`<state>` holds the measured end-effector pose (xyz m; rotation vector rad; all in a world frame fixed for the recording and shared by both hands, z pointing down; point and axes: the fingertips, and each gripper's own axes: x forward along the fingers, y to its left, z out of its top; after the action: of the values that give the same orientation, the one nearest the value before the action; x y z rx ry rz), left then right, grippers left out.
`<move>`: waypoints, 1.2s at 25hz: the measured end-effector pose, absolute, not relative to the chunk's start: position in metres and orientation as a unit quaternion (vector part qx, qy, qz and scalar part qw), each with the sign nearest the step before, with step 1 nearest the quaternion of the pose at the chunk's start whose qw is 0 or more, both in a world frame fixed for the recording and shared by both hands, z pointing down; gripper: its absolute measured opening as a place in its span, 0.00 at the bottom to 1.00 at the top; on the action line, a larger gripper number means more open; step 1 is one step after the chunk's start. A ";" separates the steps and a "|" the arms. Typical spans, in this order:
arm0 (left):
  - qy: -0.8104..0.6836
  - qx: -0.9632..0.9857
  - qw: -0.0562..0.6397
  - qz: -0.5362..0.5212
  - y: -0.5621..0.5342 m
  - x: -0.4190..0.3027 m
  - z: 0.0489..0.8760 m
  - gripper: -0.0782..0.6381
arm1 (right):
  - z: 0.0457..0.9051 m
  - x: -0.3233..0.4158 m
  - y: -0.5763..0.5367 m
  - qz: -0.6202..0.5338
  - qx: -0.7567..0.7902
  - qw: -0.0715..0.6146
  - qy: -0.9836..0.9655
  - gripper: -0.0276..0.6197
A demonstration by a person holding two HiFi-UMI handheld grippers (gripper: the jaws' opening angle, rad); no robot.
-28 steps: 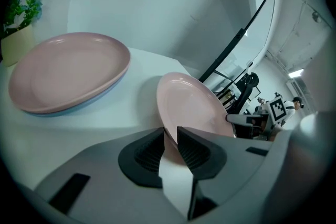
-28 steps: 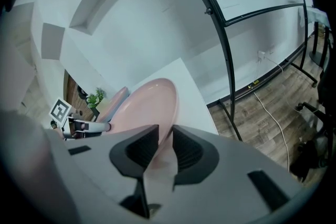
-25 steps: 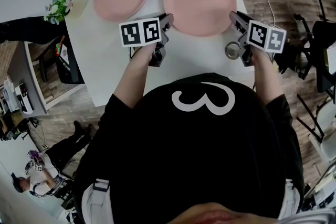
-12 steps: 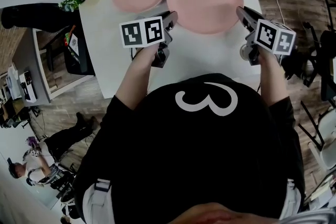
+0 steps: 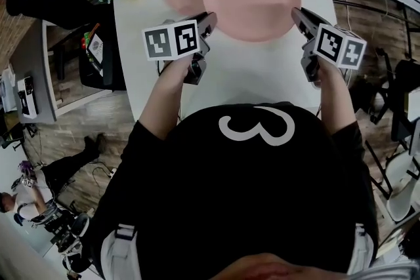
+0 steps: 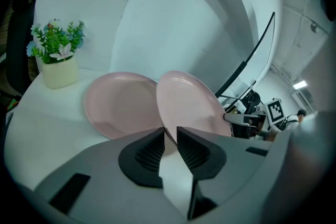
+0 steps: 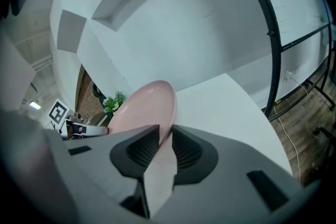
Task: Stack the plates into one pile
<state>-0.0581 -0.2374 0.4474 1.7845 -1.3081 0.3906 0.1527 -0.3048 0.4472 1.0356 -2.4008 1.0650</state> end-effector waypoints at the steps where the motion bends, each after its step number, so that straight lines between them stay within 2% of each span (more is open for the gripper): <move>1: -0.528 0.715 0.432 0.153 -0.238 -0.064 0.445 0.23 | 0.445 0.146 -0.306 0.369 0.360 0.161 -0.842 0.18; 12: -0.559 0.698 0.433 0.113 -0.241 -0.137 0.434 0.23 | 0.425 0.066 -0.328 0.346 0.331 0.182 -0.859 0.18; 30: -0.583 0.671 0.445 0.108 -0.256 -0.200 0.461 0.23 | 0.455 -0.002 -0.355 0.348 0.310 0.217 -0.858 0.18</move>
<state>-0.2000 -0.2558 0.4608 1.6629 -1.4441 0.2669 -0.0018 -0.3549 0.4552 0.8577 -2.3768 0.9641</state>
